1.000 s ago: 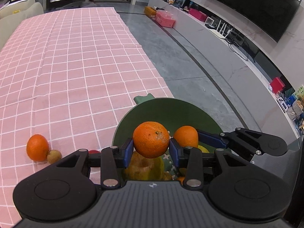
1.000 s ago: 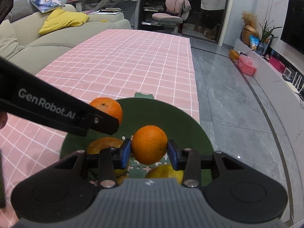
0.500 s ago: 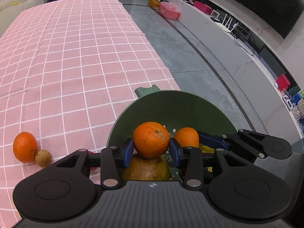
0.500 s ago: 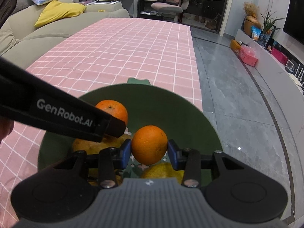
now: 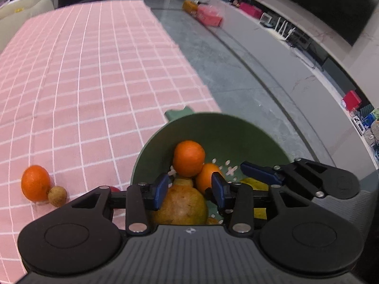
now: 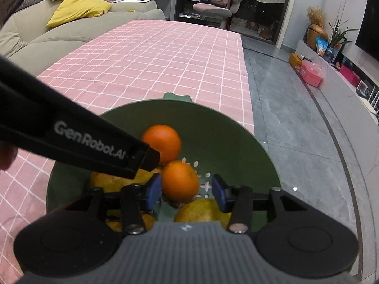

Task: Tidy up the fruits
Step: 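Carry both oranges over the colander and open both tools to drop them, then move both tools back toward the last orange and small brown fruit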

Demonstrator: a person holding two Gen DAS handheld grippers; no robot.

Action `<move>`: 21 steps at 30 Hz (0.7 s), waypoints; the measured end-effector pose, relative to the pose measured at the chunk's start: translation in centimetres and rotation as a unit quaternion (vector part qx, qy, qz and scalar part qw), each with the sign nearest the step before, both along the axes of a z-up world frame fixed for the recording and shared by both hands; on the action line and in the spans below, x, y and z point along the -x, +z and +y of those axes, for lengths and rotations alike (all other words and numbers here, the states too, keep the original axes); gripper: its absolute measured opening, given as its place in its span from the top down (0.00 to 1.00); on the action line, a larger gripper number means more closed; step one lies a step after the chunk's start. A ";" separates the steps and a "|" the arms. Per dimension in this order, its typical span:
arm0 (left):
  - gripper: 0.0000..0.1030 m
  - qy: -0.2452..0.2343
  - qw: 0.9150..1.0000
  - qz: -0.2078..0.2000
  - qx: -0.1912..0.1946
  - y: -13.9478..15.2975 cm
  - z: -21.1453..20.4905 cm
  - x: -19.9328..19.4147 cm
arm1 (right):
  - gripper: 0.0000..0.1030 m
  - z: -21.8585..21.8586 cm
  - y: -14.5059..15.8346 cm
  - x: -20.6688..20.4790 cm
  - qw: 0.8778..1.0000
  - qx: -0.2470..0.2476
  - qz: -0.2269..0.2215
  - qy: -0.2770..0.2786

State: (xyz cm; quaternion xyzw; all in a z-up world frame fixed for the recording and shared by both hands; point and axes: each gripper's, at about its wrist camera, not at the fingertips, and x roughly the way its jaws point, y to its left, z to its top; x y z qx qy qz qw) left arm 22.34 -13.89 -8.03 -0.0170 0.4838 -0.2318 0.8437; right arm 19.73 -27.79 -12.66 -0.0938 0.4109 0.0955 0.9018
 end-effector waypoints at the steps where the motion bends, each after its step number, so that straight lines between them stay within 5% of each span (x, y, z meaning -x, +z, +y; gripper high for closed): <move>1: 0.51 -0.001 1.000 -0.005 0.000 0.4 0.1 0.2 | 0.55 0.1 0.2 0.3 1.000 0.001 -0.005 0.000; 8: 0.49 0.006 0.999 -0.051 -0.018 3.3 1.7 2.6 | 0.38 0.2 1.5 2.0 0.999 0.000 -0.037 -0.012; 21: 0.49 0.055 0.992 -0.095 -0.060 6.2 7.5 7.0 | 0.35 1.5 3.8 5.3 0.997 -0.060 -0.034 -0.030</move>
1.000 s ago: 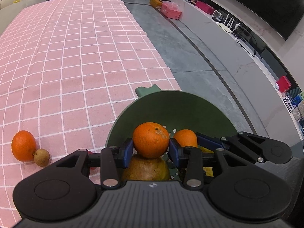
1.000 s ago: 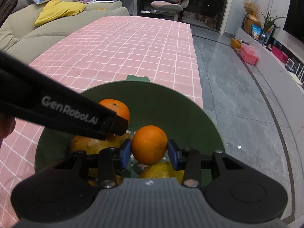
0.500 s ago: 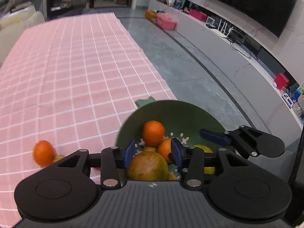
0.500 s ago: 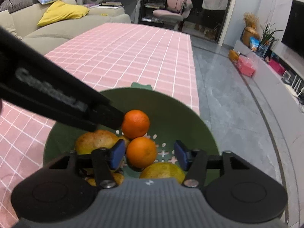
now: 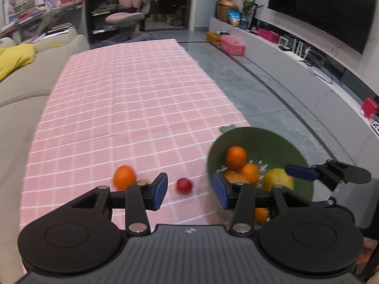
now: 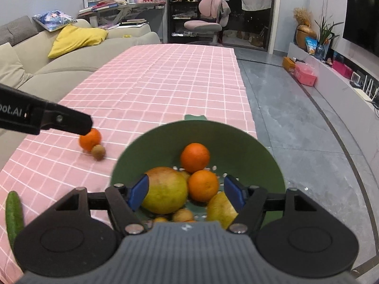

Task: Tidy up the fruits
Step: 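Move both tools back toward the last orange and small brown fruit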

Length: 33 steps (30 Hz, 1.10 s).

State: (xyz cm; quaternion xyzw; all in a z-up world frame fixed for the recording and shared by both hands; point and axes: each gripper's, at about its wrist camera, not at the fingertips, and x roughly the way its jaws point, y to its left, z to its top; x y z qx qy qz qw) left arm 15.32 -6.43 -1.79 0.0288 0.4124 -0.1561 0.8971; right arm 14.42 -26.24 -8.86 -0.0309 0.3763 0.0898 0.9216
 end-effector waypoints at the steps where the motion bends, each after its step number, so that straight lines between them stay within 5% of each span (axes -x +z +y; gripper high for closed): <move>1: 0.49 0.004 1.000 0.000 -0.001 0.0 0.5 0.3 | 0.35 0.5 0.2 0.3 1.000 0.004 -0.003 0.002; 18: 0.49 0.091 0.996 0.002 0.008 -1.0 9.4 2.0 | 0.26 9.6 2.4 1.8 0.996 0.018 -0.024 0.086; 33: 0.49 0.121 0.990 -0.012 0.074 -1.7 14.8 1.4 | 0.26 14.3 2.2 -2.2 0.986 0.060 -0.002 0.153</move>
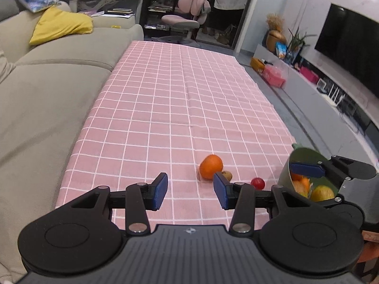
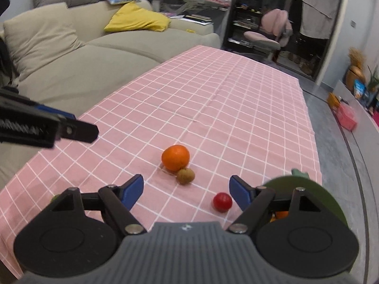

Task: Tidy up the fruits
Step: 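Move both tools back toward the last orange and small brown fruit, then grasp the orange with the left tool while the right tool grasps the brown fruit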

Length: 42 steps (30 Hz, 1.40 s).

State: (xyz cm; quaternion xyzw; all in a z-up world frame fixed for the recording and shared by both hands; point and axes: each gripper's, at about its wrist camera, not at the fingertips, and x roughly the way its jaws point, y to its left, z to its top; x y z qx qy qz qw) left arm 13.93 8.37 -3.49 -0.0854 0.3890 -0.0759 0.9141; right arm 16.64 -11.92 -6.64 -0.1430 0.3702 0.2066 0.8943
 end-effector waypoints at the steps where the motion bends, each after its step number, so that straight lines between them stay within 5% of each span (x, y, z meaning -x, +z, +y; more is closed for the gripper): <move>1: 0.49 0.001 1.000 -0.001 0.001 -0.1 0.2 -0.2 | 0.26 0.1 -0.1 -0.3 1.000 0.004 0.000 0.004; 9: 0.49 -0.014 1.000 0.020 0.015 -2.3 0.0 -2.4 | 0.27 0.5 -1.4 -2.6 0.998 0.033 0.008 0.048; 18: 0.50 -0.043 0.997 0.056 0.032 -5.3 -1.9 -5.4 | 0.48 1.2 -4.1 -5.6 0.997 0.015 0.055 0.058; 34: 0.50 -0.034 0.995 0.085 0.049 -7.9 -2.7 -8.7 | 0.70 1.6 -8.8 -9.5 0.995 -0.018 0.102 -0.003; 42: 0.47 -0.028 0.994 0.091 0.046 -8.4 -4.0 -9.7 | 0.76 0.6 -7.5 -9.3 0.996 -0.009 0.091 -0.023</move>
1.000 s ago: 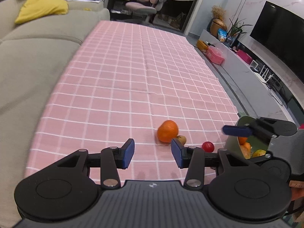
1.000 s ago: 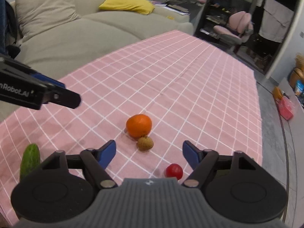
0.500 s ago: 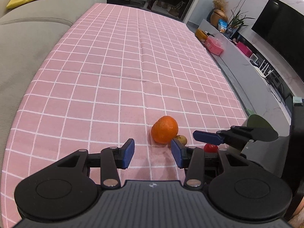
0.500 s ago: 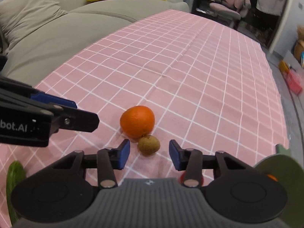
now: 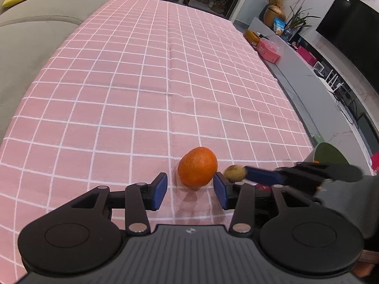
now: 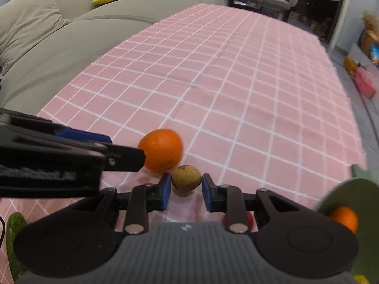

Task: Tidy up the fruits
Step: 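Grasp the orange with the left tool while the right tool grasps the brown fruit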

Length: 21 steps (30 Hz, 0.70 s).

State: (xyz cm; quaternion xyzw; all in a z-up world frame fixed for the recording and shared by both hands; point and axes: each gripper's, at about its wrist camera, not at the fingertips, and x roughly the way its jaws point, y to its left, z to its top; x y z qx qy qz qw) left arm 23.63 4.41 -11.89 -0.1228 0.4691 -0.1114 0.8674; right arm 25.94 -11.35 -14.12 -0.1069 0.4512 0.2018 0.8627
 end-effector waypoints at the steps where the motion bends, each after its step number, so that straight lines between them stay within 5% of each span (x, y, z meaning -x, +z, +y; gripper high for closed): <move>1: 0.47 0.003 1.000 0.003 0.001 -0.2 -0.1 -0.1 | 0.76 -0.1 0.4 0.0 1.000 0.009 -0.005 -0.002; 9: 0.43 0.026 0.998 0.023 0.050 -1.6 -0.9 -1.3 | 0.76 -2.1 1.7 -0.3 0.999 0.033 -0.025 -0.017; 21: 0.40 0.050 0.997 0.034 0.044 -2.6 -2.2 -2.4 | 0.76 -3.6 2.4 -0.1 0.999 0.031 -0.034 -0.030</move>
